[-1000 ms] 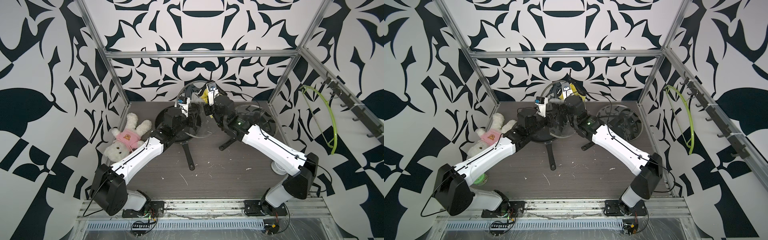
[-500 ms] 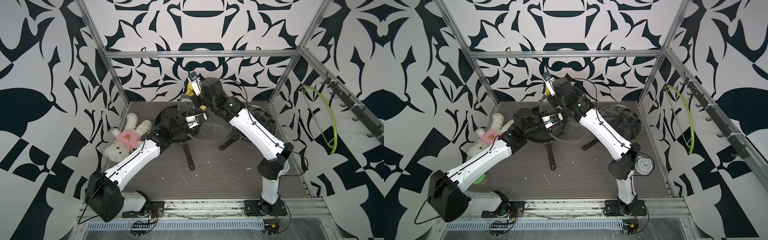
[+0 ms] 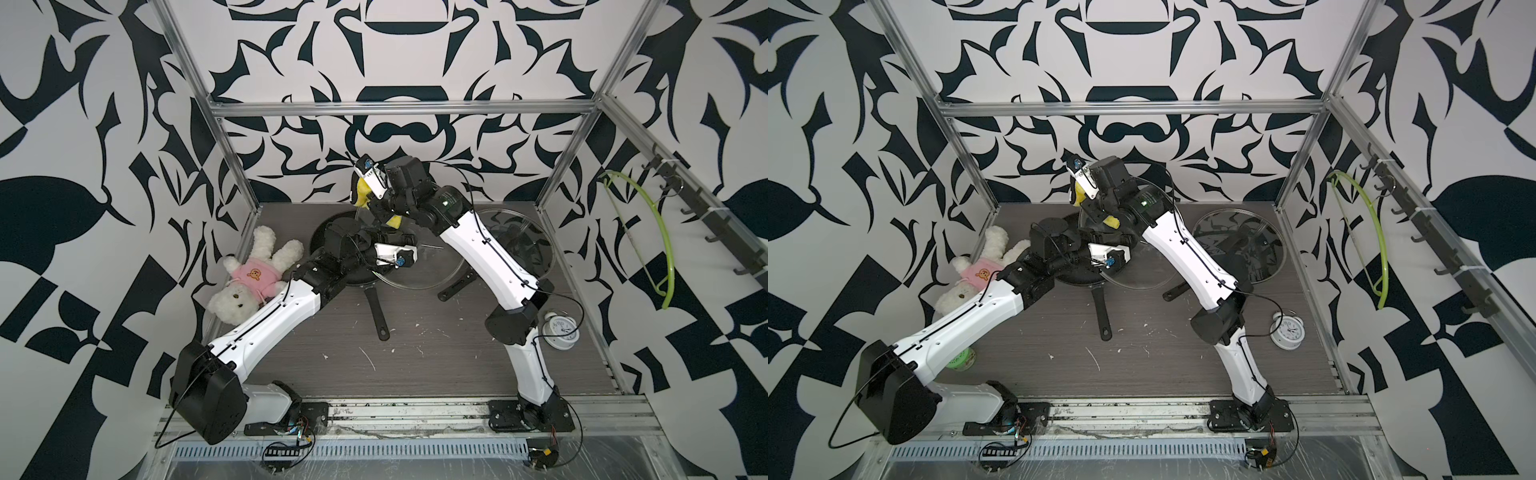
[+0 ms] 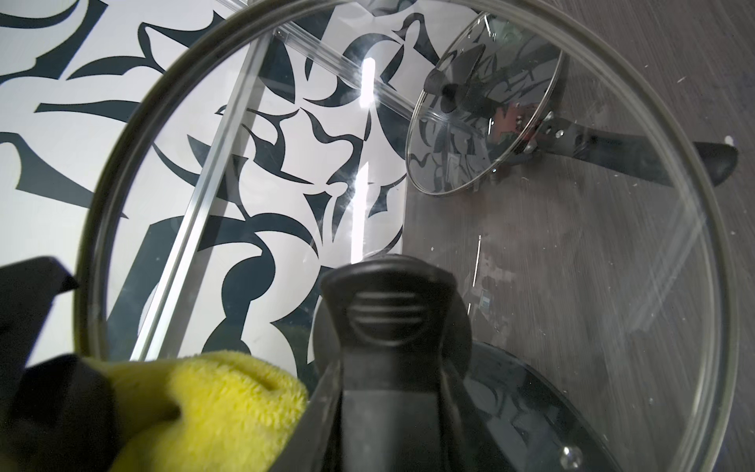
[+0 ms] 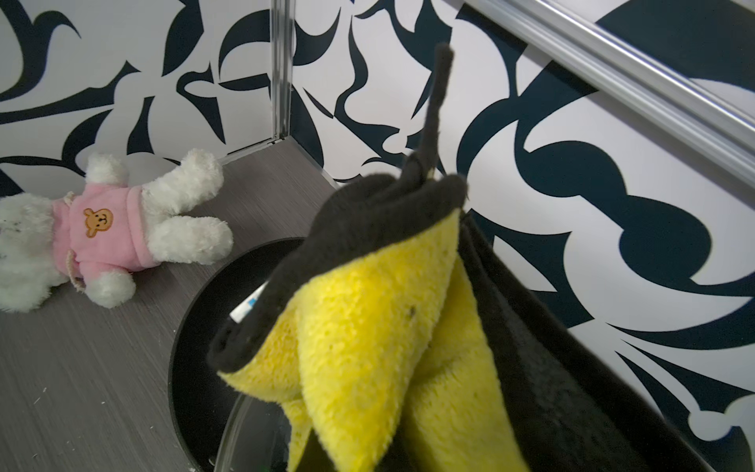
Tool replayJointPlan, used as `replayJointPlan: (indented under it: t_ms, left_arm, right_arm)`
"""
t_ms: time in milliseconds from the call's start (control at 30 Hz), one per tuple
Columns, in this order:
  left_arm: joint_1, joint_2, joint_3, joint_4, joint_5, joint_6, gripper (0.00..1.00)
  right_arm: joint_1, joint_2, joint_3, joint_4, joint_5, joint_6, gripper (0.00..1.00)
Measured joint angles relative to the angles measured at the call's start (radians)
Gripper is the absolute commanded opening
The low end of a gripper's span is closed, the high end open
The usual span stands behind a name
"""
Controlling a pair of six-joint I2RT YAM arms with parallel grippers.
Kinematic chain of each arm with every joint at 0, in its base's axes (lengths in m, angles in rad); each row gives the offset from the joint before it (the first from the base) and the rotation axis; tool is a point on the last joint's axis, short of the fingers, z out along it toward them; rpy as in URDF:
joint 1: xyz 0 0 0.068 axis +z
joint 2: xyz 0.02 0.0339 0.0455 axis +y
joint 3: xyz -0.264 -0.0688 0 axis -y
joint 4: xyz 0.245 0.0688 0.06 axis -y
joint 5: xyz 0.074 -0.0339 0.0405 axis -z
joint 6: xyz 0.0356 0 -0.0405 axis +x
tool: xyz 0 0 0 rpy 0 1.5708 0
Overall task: Wipe the pot lid with a cloth
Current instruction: Wipe the pot lid.
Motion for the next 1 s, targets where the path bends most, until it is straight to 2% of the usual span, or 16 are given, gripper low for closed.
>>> replayJointPlan:
  t_ms: [333, 567, 800, 1000]
  left_arm:
    - [-0.006, 0.0, -0.058, 0.148, -0.051, -0.278, 0.0]
    - [-0.006, 0.001, -0.121, 0.271, -0.12, -0.589, 0.0]
    - [-0.004, 0.011, -0.125, 0.32, -0.31, -1.002, 0.0]
    - [-0.002, 0.023, -0.085, 0.291, -0.43, -1.411, 0.0]
  right_arm:
    - [-0.035, -0.188, -0.204, 0.066, 0.137, 0.046, 0.0]
    - [-0.061, -0.409, -0.549, 0.197, 0.203, 0.099, 0.0]
    - [-0.06, -0.584, -0.851, 0.289, 0.21, 0.143, 0.0]
    - [-0.03, -0.649, -0.973, 0.304, 0.206, 0.162, 0.0]
